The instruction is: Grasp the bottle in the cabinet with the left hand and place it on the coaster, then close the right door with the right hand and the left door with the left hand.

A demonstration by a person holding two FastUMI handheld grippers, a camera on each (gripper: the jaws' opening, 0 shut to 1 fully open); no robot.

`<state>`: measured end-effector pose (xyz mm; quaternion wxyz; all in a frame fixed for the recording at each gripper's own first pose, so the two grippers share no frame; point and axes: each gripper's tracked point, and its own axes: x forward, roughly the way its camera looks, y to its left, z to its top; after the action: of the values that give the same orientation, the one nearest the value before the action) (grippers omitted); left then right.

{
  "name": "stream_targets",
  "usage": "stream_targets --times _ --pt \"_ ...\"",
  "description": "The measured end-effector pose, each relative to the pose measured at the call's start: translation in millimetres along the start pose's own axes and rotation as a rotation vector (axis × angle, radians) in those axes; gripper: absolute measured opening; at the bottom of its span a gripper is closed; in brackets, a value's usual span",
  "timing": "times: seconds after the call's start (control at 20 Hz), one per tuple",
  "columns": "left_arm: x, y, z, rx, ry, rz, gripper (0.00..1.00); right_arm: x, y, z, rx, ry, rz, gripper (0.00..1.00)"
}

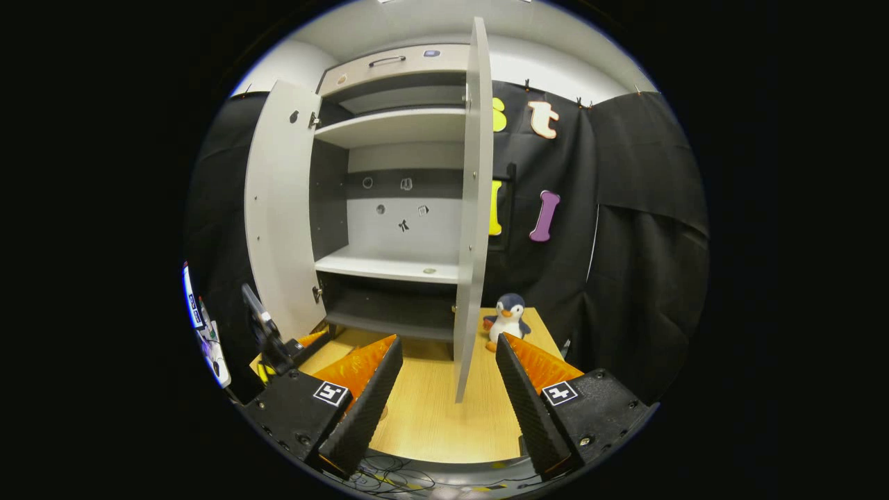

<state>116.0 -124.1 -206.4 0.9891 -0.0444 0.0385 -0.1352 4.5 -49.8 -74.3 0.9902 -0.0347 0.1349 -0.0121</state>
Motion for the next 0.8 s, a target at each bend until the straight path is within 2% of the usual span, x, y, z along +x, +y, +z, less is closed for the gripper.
stream_targets --times 0.35,0.65,0.8 --pt "-67.7 56.4 72.6 0.044 0.003 0.073 0.96 4.5 -28.1 12.4 0.056 -0.064 -0.062 0.84" --pt "-142.9 117.9 95.9 0.076 0.036 0.232 0.96 15.0 -59.6 18.1 0.084 -0.104 -0.124 0.83" --pt "-171.7 126.4 94.3 0.087 0.045 0.288 0.98 23.4 -74.1 24.6 0.078 -0.108 -0.14 0.84"
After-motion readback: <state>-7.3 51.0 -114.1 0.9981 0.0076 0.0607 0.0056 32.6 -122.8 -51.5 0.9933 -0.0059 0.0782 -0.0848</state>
